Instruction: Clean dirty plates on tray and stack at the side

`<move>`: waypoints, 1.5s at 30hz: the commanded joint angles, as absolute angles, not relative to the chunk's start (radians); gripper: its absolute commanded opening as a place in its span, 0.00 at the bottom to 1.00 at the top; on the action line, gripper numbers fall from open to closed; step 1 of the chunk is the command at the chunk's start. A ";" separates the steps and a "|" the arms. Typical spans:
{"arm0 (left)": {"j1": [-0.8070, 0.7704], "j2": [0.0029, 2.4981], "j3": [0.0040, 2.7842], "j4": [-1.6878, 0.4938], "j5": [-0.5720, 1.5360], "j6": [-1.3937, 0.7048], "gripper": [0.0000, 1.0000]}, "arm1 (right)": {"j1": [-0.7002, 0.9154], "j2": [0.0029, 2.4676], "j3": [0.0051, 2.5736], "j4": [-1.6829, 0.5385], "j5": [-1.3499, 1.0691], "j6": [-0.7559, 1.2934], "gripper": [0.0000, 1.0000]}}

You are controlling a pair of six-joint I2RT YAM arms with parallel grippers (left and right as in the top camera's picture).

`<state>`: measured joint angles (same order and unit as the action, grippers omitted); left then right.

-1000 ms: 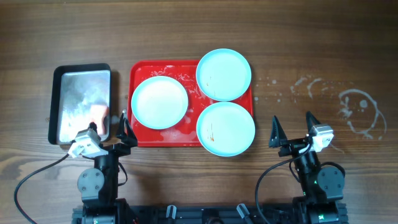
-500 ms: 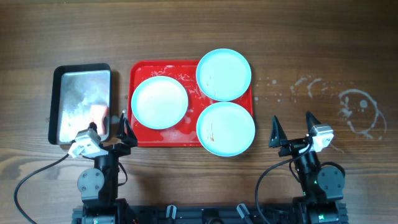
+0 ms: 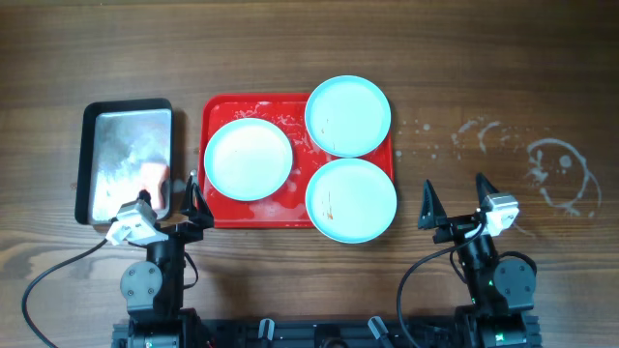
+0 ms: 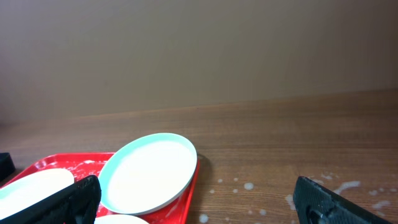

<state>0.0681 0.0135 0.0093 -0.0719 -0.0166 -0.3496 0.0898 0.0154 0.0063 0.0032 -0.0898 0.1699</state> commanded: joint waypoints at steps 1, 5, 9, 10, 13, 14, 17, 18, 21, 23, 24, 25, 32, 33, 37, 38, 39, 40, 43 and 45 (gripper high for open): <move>0.064 0.008 0.006 -0.072 -0.023 -0.344 1.00 | 0.085 0.010 0.005 0.006 -0.106 0.159 1.00; 0.064 0.008 0.006 -0.072 -0.023 -0.344 1.00 | 0.085 0.010 0.005 0.006 -0.106 0.157 1.00; 0.064 0.008 0.006 -0.072 -0.023 -0.345 1.00 | 0.085 0.010 0.005 0.006 -0.106 0.158 1.00; 0.064 0.008 0.006 -0.072 -0.023 -0.345 1.00 | 0.085 0.010 0.005 0.006 -0.106 0.158 1.00; 0.064 0.008 0.006 -0.072 -0.023 -0.345 1.00 | 0.085 0.010 0.005 0.006 -0.106 0.158 1.00; 0.064 0.008 0.006 -0.072 -0.023 -0.345 1.00 | 0.085 0.010 0.005 0.007 -0.106 0.157 1.00; 0.064 0.008 0.006 -0.072 -0.022 -0.345 1.00 | 0.085 0.010 0.005 0.010 -0.074 0.157 1.00; 0.064 0.008 0.006 -0.072 -0.023 -0.345 1.00 | 0.085 0.010 0.005 0.005 -0.072 0.157 1.00; 0.064 0.008 0.006 -0.072 -0.023 -0.345 1.00 | 0.085 0.010 0.005 0.002 -0.072 0.160 1.00; 0.064 0.008 0.006 -0.072 -0.023 -0.345 1.00 | 0.085 0.011 0.005 0.002 -0.072 0.159 1.00; 0.064 0.008 0.006 -0.072 -0.023 -0.345 1.00 | 0.085 0.011 0.005 0.002 -0.072 0.160 1.00; 0.064 0.008 0.006 -0.072 -0.023 -0.345 1.00 | 0.085 0.011 0.005 0.002 -0.072 0.160 1.00; 0.064 0.008 0.006 -0.072 -0.023 -0.345 1.00 | 0.085 0.014 0.005 0.002 -0.073 0.159 1.00; 0.064 0.008 0.006 -0.072 -0.023 -0.345 1.00 | 0.085 0.014 0.005 0.002 -0.072 0.159 1.00; 0.064 0.008 0.006 -0.072 -0.023 -0.345 1.00 | 0.085 0.014 0.005 0.003 -0.073 0.158 1.00; 0.064 0.008 0.006 -0.072 -0.023 -0.345 1.00 | 0.085 0.014 0.005 0.003 -0.073 0.159 1.00; 0.064 0.008 0.006 -0.072 -0.023 -0.345 1.00 | 0.085 0.014 0.005 0.003 -0.073 0.158 0.99; 0.064 0.008 0.006 -0.072 -0.023 -0.345 1.00 | 0.085 0.014 0.005 0.003 -0.073 0.159 1.00; 0.064 0.008 0.006 -0.072 -0.023 -0.345 1.00 | 0.085 0.014 0.005 0.002 -0.072 0.158 1.00; 0.064 0.008 0.006 -0.072 -0.023 -0.345 1.00 | 0.085 0.014 0.005 0.002 -0.072 0.158 1.00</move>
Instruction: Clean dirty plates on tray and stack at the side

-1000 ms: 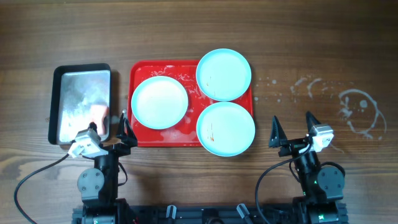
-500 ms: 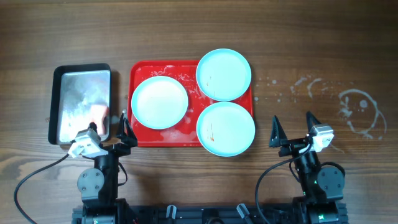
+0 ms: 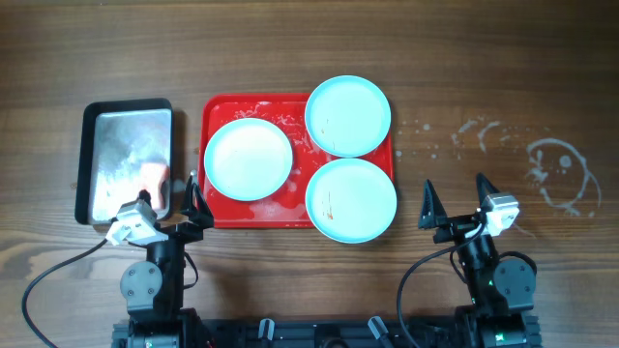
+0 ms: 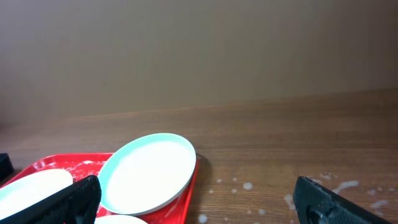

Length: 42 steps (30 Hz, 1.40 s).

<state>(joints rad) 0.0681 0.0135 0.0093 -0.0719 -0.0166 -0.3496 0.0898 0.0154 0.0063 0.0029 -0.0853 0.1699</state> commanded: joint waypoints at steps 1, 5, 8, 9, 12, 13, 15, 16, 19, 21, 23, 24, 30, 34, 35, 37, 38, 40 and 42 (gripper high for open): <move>0.064 0.008 0.006 -0.072 -0.023 -0.345 1.00 | 0.085 0.014 0.005 0.002 -0.073 0.159 1.00; 0.064 0.008 0.006 -0.072 -0.023 -0.345 1.00 | 0.085 0.014 0.005 0.003 -0.073 0.159 1.00; 0.064 0.008 0.006 -0.072 -0.023 -0.345 1.00 | 0.085 0.014 0.005 0.003 -0.072 0.160 0.99; 0.064 0.008 0.006 -0.072 -0.023 -0.345 1.00 | 0.085 0.014 0.005 0.003 -0.072 0.160 1.00; 0.064 0.008 0.006 -0.072 -0.022 -0.345 1.00 | 0.085 0.014 0.005 0.002 -0.070 0.157 1.00; 0.064 0.008 0.006 -0.072 -0.022 -0.345 1.00 | 0.085 0.014 0.005 0.002 -0.069 0.158 1.00; 0.064 0.008 0.006 -0.072 -0.022 -0.345 1.00 | 0.085 0.014 0.005 0.002 -0.068 0.158 1.00; 0.064 0.008 0.006 -0.072 -0.023 -0.344 1.00 | 0.085 0.014 0.005 0.002 -0.068 0.158 1.00; 0.064 0.008 0.006 -0.072 -0.022 -0.345 1.00 | 0.085 0.014 0.005 0.003 -0.068 0.158 1.00; 0.064 0.008 0.006 -0.072 -0.022 -0.345 1.00 | 0.085 0.014 0.005 0.004 -0.068 0.157 1.00; 0.064 0.008 0.006 -0.072 -0.022 -0.345 1.00 | 0.085 0.014 0.005 0.010 -0.068 0.157 1.00; 0.064 0.008 0.006 -0.072 -0.014 -0.345 1.00 | 0.085 0.014 0.005 0.014 -0.068 0.157 1.00; 0.064 0.008 0.031 -0.073 0.018 -0.344 1.00 | 0.085 0.014 0.005 0.032 -0.068 0.157 1.00; 0.064 0.008 0.057 -0.088 0.018 -0.344 1.00 | 0.085 0.014 0.005 0.038 -0.068 0.157 1.00; 0.064 0.010 0.065 -0.101 0.019 -0.345 1.00 | 0.085 0.014 0.005 0.038 -0.068 0.158 1.00; 0.064 0.017 0.078 -0.125 0.019 -0.345 1.00 | 0.085 0.014 0.005 0.040 -0.068 0.157 1.00; 0.064 0.022 0.086 -0.131 0.020 -0.347 1.00 | 0.085 0.014 0.005 0.041 -0.068 0.157 1.00; 0.064 0.028 0.105 -0.133 0.038 -0.348 1.00 | 0.085 0.014 0.005 0.041 -0.068 0.158 1.00; 0.064 0.035 0.140 -0.134 0.045 -0.348 1.00 | 0.085 0.014 0.005 0.041 -0.068 0.157 1.00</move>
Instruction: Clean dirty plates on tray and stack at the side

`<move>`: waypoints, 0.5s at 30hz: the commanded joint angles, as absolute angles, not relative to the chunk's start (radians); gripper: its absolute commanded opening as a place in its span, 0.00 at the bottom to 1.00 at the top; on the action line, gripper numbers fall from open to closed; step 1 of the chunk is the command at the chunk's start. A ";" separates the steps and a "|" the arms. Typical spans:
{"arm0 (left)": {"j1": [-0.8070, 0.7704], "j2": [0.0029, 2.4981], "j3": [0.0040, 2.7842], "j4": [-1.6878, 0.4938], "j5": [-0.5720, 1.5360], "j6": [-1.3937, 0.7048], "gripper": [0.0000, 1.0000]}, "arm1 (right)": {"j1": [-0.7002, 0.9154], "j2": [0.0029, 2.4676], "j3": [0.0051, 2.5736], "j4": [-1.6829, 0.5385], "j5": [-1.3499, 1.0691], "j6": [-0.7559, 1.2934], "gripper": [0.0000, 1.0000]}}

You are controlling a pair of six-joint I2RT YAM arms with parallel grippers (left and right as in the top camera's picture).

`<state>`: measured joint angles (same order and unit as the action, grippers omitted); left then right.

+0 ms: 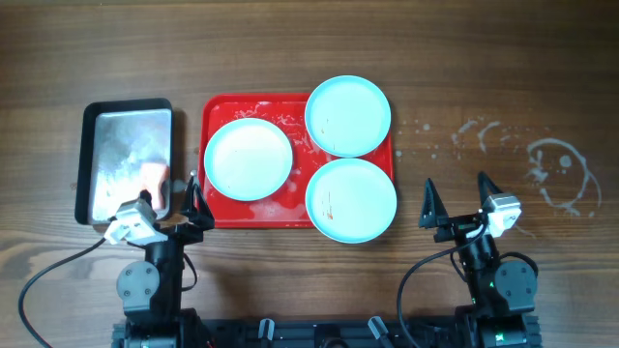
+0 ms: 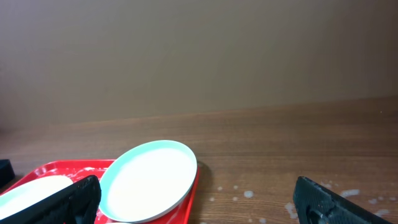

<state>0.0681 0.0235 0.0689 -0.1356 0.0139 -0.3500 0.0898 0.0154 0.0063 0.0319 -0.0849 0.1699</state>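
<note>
A red tray (image 1: 218,215) holds three pale teal plates: one at the left (image 1: 249,159), one at the far right (image 1: 347,116), and one at the near right (image 1: 351,200) with a red streak on it. My left gripper (image 1: 171,204) stands open at the tray's near left corner, touching nothing. My right gripper (image 1: 455,198) stands open over bare table to the right of the tray. In the right wrist view the gripper (image 2: 199,208) is empty, with the far right plate (image 2: 149,180) ahead on the tray (image 2: 50,169).
A metal pan (image 1: 126,155) with something orange (image 1: 155,179) in it lies left of the tray. White smears (image 1: 559,172) and drops (image 2: 249,193) mark the wooden table to the right.
The right wrist view has tipped up slightly, so the plate and the table's far edge sit a little lower in it. Plates, tray and left arm have not moved.
At both earlier moments the arms stood open at the near edge with all three plates on the tray. Only a slight upward tilt of the right wrist view has come since.
</note>
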 commanded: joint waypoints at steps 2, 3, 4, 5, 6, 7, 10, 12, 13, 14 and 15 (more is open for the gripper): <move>0.064 0.045 0.184 -0.150 0.045 -0.348 1.00 | 0.085 0.014 0.005 0.043 -0.068 0.158 1.00; 0.064 0.050 0.203 -0.163 0.044 -0.348 1.00 | 0.085 0.014 0.005 0.044 -0.068 0.157 1.00; 0.064 0.056 0.223 -0.177 0.044 -0.348 1.00 | 0.085 0.014 0.005 0.046 -0.068 0.157 1.00; 0.064 0.065 0.245 -0.197 0.044 -0.348 1.00 | 0.085 0.014 0.005 0.046 -0.068 0.157 1.00; 0.064 0.076 0.269 -0.221 0.044 -0.348 1.00 | 0.085 0.014 0.005 0.046 -0.069 0.157 1.00; 0.064 0.089 0.290 -0.241 0.045 -0.348 1.00 | 0.085 0.014 0.005 0.046 -0.068 0.157 1.00; 0.064 0.119 0.329 -0.272 0.053 -0.348 0.99 | 0.085 0.014 0.005 0.056 -0.069 0.157 1.00; 0.064 0.146 0.371 -0.310 0.056 -0.348 1.00 | 0.085 0.014 0.005 0.071 -0.069 0.157 1.00; 0.064 0.166 0.405 -0.336 0.056 -0.348 1.00 | 0.085 0.014 0.005 0.080 -0.069 0.157 1.00; 0.064 0.175 0.424 -0.350 0.056 -0.348 1.00 | 0.085 0.014 0.005 0.082 -0.070 0.158 1.00; 0.064 0.182 0.439 -0.360 0.056 -0.348 1.00 | 0.085 0.014 0.005 0.085 -0.074 0.157 1.00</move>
<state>0.0681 0.1516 0.3660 -0.3389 0.0368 -0.3500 0.0898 0.0158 0.0063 0.0719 -0.0849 0.1699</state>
